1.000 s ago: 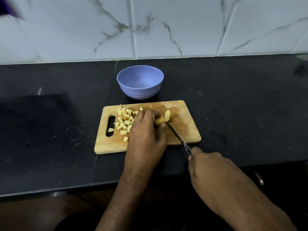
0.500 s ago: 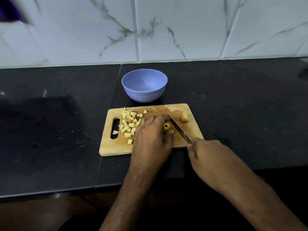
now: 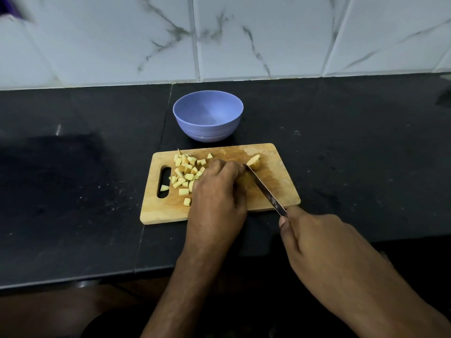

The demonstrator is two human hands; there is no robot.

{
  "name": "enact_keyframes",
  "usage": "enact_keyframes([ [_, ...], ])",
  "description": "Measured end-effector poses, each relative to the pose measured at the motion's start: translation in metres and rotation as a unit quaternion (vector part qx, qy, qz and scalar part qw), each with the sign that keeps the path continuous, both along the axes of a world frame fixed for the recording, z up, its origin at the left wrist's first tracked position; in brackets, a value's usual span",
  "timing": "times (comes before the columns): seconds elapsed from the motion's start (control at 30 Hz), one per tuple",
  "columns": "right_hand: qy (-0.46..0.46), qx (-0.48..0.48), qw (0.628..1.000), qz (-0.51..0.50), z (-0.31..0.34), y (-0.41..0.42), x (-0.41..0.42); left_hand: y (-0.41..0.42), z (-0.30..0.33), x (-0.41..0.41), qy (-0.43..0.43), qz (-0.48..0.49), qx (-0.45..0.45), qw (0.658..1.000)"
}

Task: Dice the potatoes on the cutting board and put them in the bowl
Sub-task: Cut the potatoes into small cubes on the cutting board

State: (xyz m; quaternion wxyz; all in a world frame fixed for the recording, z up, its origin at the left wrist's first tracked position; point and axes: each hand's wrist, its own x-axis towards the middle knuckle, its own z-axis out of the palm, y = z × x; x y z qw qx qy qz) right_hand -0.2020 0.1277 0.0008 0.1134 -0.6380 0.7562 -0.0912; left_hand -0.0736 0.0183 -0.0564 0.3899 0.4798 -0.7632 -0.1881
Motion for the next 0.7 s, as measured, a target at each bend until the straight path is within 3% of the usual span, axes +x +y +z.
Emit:
enact_keyframes([
  [0.33,0.059,0.050,0.997,0.005,-0.008,-0.017,0.010,-0.002,-0.001,0.000,0.006,0.003,-0.013,1.000],
  [0.7,0.009,0.065,0.998,0.016,-0.015,-0.008,-0.003,0.001,0.002,-0.003,0.002,0.026,0.014,1.000],
])
